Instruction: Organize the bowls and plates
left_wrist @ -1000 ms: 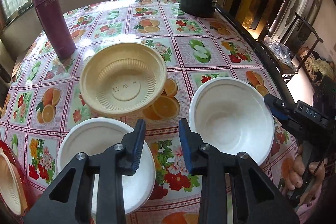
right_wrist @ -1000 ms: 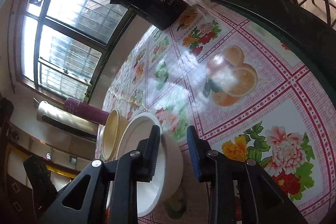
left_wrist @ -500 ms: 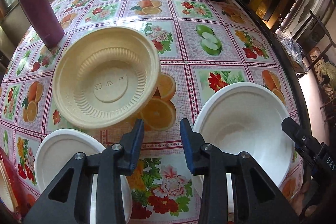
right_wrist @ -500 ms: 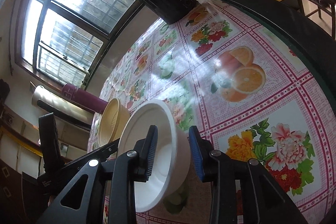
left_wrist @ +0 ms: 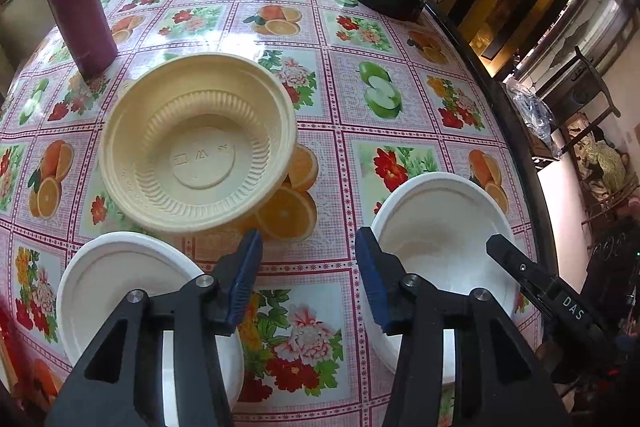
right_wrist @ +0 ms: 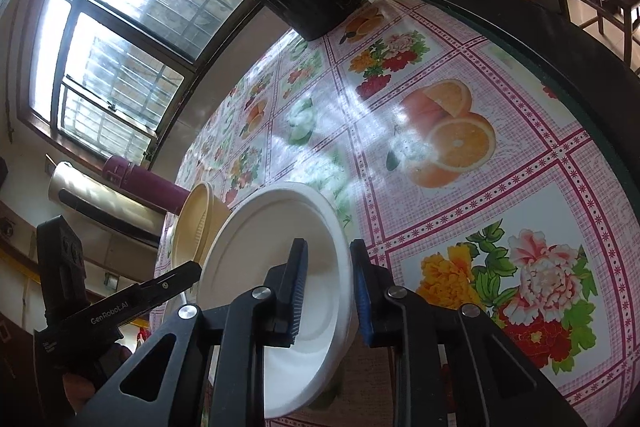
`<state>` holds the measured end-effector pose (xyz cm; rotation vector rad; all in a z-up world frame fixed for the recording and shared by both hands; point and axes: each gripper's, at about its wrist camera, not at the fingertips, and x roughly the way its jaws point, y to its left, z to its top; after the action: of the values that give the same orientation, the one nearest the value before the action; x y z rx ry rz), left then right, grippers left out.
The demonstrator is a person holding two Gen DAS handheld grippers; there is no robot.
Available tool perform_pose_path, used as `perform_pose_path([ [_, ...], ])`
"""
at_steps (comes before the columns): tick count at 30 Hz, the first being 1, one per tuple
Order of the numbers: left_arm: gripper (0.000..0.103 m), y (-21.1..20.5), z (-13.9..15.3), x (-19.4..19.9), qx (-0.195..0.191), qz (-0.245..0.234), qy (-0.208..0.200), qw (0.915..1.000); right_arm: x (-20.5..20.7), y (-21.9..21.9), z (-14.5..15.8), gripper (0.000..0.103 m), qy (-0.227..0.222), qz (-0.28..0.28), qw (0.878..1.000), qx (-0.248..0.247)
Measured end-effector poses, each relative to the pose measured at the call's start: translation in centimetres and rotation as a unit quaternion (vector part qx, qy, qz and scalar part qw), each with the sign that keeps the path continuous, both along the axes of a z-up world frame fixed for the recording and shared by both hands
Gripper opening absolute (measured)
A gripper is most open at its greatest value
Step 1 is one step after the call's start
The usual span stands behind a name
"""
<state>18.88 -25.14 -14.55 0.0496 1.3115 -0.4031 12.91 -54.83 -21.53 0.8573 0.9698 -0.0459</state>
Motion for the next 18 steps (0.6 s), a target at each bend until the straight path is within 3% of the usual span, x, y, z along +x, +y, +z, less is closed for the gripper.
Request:
perform_pose_path([
  [1, 0.058, 0.0, -0.2, 0.0, 0.009, 0.0, -0.002, 1.0, 0.0, 0.1, 0.0, 0.022, 0.002, 0.001, 1.0, -0.001],
  [7, 0.061, -0.4, -0.7, -0.3, 0.021, -0.008, -0.008, 0.9997, 0.1, 0.5, -0.2, 0.022, 0.005, 0.006, 1.0, 0.003],
  [12, 0.061, 0.9, -0.5, 0.5, -0.021, 0.009, 0.018, 0.9996, 0.3, 0.8, -0.5, 0.022, 0.014, 0.009, 1.0, 0.003],
  [15, 0.061, 0.6, -0.7, 0.4, -0.053, -0.006, 0.048, 0.9974, 0.4, 1.0, -0.6, 0.022, 0.014, 0.011, 1.0, 0.005],
  [18, 0.061, -0.6, -1.2, -0.3, -0.056, -0.026, 0.065, 0.996, 0.4, 0.9, -0.7, 0.022, 0.014, 0.009, 1.0, 0.009],
])
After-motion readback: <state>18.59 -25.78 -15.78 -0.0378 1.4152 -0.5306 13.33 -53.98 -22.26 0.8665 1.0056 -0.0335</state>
